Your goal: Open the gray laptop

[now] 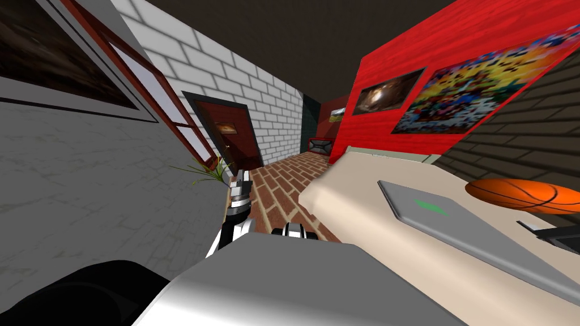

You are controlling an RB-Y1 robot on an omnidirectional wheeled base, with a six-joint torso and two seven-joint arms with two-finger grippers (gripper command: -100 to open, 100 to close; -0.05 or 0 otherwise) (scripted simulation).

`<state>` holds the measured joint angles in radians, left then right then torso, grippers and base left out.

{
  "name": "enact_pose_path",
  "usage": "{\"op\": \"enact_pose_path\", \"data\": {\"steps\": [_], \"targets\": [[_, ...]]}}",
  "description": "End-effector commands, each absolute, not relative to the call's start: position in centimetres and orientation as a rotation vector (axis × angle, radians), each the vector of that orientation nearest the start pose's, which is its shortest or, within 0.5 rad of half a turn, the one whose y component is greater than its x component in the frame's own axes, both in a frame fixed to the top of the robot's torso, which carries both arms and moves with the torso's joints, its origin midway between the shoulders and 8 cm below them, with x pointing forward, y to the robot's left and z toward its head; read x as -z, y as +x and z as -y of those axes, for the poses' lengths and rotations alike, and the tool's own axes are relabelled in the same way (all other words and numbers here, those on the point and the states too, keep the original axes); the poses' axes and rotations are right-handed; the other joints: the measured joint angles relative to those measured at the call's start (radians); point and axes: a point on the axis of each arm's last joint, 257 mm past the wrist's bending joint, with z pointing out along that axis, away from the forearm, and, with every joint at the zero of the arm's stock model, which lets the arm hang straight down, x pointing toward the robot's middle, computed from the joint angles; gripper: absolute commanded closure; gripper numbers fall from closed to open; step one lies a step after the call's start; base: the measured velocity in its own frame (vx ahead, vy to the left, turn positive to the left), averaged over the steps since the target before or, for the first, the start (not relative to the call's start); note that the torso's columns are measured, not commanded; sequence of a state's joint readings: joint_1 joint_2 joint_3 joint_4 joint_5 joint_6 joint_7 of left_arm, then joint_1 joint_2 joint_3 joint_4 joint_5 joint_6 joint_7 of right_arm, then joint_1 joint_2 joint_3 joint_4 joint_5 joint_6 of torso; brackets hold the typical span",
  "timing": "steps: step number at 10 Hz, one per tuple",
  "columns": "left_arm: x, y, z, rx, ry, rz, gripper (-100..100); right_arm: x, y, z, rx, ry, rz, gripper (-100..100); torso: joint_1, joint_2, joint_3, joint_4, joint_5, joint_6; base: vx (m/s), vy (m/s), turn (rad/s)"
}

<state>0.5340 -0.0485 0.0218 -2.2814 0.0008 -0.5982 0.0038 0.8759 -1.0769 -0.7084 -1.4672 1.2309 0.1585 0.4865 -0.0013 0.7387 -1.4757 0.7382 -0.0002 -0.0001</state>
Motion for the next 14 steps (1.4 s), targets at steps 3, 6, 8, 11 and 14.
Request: {"op": "enact_pose_path", "data": {"steps": [3,6,8,11,14], "targets": [[-3.3,32.1,-29.2,1.283,-0.632,-0.521,0,2.6,23.1,81.8,1.757,-0.759,-1.745,-100,0.004,-0.001,-0.001,0.0,0.001,0.0,-0.001,-0.079,0.015],[-3.3,32.1,-29.2,1.282,-0.632,-0.521,0,0.0,24.3,81.8,1.74,-0.78,-1.725,-100,0.005,-0.001,-0.001,0.0,0.002,0.001,0.042,-0.008,-0.099],[-3.3,32.1,-29.2,1.283,-0.632,-0.521,0,-1.6,25.1,81.8,1.726,-0.793,-1.714,-100,0.003,0.0,0.0,0.0,0.001,0.0,0.043,0.028,-0.07],[-3.3,32.1,-29.2,1.283,-0.632,-0.521,0,-1.8,25.1,81.7,1.724,-0.795,-1.713,0,0.0,0.0,0.0,0.0,-0.001,0.0,0.017,0.011,-0.033],[-3.3,32.1,-29.2,1.283,-0.632,-0.521,0,-1.8,25.1,81.7,1.724,-0.795,-1.713,0,0.001,0.0,0.0,0.0,0.0,0.0,0.0,0.0,0.0]]}}
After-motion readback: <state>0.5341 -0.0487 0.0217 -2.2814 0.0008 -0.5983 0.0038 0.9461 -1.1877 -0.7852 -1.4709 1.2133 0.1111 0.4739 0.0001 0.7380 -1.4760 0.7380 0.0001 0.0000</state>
